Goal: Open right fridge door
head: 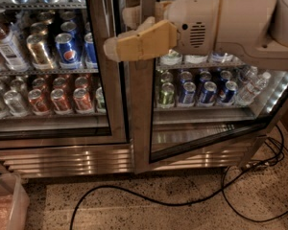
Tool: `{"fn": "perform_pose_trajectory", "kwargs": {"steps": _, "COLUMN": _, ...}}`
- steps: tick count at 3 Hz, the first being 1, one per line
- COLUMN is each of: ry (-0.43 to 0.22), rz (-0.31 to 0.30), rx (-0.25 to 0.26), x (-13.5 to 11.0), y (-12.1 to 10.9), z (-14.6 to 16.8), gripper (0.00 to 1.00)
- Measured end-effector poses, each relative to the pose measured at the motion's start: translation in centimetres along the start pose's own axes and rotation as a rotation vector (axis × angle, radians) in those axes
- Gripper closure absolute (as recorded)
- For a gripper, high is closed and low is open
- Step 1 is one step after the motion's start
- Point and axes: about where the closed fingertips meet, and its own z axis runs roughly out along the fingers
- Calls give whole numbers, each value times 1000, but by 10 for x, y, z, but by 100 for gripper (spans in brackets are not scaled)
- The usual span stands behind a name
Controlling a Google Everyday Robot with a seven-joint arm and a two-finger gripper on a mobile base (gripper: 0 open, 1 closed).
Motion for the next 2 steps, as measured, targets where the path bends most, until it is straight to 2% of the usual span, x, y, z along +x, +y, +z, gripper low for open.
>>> {"fn": "perform_pose_trajectory", "kwargs": {"steps": 2, "ry": 9, "rz": 26, "rx": 10, "x": 1, "y": 7, "z": -5, "gripper": 0}}
